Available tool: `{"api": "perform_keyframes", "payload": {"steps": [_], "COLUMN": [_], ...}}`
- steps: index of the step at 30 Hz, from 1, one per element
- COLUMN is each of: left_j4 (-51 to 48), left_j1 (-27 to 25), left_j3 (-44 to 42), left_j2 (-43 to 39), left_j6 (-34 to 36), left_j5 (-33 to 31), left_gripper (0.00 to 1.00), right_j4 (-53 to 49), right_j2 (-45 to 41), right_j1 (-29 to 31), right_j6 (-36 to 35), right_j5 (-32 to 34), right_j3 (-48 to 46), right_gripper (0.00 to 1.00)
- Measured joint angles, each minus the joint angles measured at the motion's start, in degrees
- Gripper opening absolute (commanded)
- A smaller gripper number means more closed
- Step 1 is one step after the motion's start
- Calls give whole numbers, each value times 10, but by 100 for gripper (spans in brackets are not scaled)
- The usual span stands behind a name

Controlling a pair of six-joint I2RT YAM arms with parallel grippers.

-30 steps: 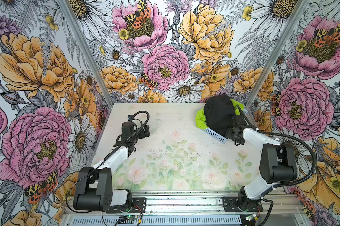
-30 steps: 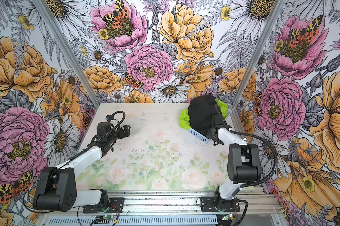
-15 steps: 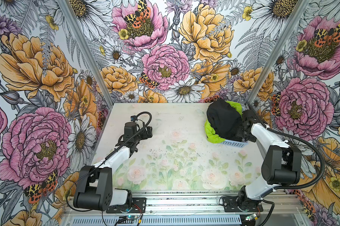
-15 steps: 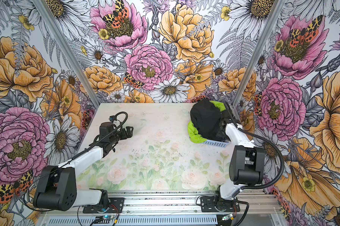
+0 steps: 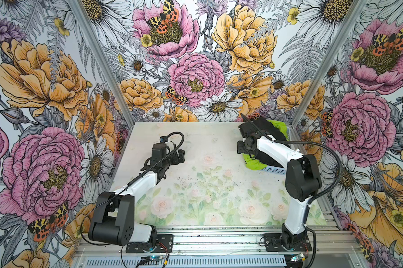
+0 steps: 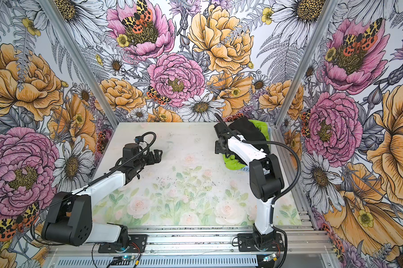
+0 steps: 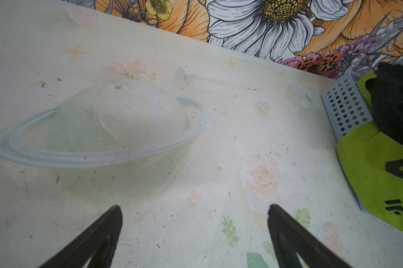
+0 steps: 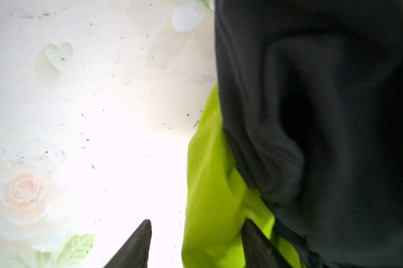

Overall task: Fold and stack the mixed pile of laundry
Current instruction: 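Reach the right gripper into the basket and grasp the black shirt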

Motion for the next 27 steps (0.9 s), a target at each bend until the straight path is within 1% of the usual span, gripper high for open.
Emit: {"api": "perform_keyframes", "payload": {"steps": [3,8,11,14,19,23,27], "left_j4": [-2,-9,-9,-9,-9,-9,-10], "left_j1": [-2,-2,-2,-2,-3,-7,-9], "left_j3": [0,0,0,0,0,0,0], "left_j2": [0,-1,-3,-3,-3,-3,-1], "left_j6": [0,0,0,0,-2,-4,-4], "left_j5": [0,0,0,0,0,0,0], "left_gripper": [99,99,99,99,99,99,99], "right_j4": [0,-5,2,6,12,16,15], "right_j2": [37,47,46,45,44,44,52], "right_j1": [-4,-21,-36,-57,-109,-152,-179], "right_j6": [-1,-19,-40,-69,-120,-164,-194], "right_j5": [17,42,45,39,21,17,12], "right_j3": [10,7,-8,-22,-29,-29,-17], "right_gripper": [58,34,25,19,17,17,19]}}
